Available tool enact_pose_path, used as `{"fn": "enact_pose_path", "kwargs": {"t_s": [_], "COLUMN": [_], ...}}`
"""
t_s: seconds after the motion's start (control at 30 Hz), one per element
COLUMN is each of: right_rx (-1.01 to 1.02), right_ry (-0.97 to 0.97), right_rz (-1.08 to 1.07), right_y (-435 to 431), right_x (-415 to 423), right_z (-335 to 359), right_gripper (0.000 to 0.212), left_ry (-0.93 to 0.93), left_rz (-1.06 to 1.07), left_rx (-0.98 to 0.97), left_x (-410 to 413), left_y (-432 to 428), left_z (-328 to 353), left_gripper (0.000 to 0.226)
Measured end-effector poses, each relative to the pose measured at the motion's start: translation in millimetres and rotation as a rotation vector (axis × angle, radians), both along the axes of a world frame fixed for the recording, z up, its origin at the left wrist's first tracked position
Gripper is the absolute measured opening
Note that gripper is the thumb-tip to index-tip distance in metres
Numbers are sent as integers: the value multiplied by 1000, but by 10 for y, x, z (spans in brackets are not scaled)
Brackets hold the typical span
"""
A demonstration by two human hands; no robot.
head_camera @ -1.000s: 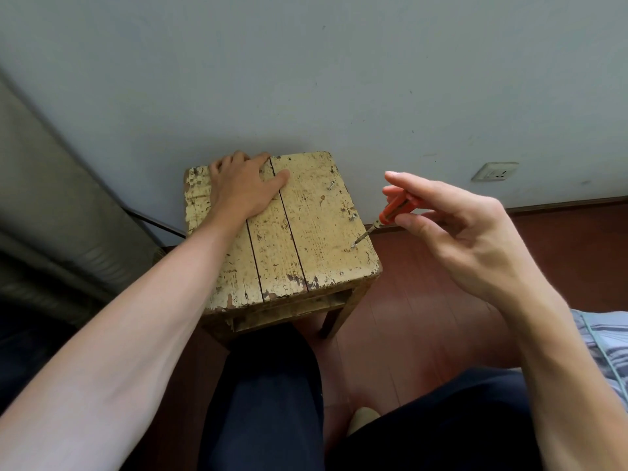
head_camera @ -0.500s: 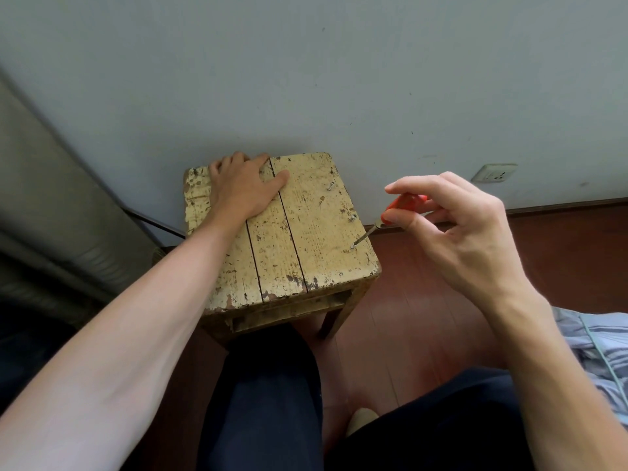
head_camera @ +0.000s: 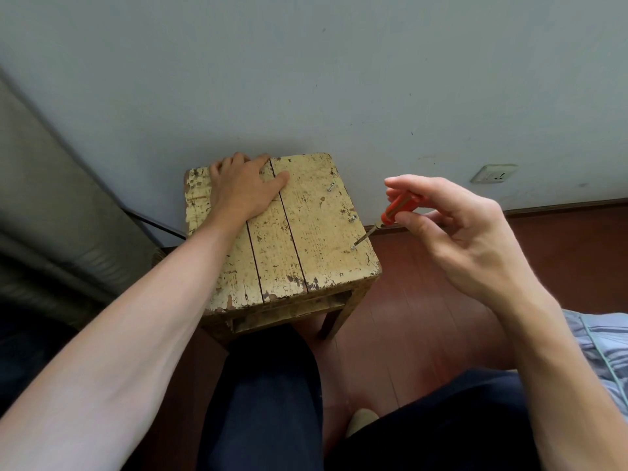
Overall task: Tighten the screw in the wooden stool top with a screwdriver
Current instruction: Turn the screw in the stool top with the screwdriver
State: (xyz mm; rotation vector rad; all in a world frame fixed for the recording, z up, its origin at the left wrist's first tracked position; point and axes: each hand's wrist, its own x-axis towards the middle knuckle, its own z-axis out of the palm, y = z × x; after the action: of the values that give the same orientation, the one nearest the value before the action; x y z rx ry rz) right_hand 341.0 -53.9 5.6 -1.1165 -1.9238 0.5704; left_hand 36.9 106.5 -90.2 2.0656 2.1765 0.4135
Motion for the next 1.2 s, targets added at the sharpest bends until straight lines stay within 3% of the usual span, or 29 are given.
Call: {"fn": "enact_pose_path", "kwargs": {"t_s": [0.47,0.77,1.2], "right_rx": [50,-102,65], "right_ry": [-10,66,3], "right_rz": [-134,34,-136], "right_y": [-11,-11,19], "right_x": [-95,55,-104], "right_z": [0,3,-34], "right_gripper": [34,55,38], "left_ry": [-5,1,1], "left_rz": [7,13,10], "left_rx": [-8,-14,-7], "left_x": [-8,-9,1], "left_y": [26,29,16], "left_z": [-28,-40,-21], "left_gripper": [81,82,81]}}
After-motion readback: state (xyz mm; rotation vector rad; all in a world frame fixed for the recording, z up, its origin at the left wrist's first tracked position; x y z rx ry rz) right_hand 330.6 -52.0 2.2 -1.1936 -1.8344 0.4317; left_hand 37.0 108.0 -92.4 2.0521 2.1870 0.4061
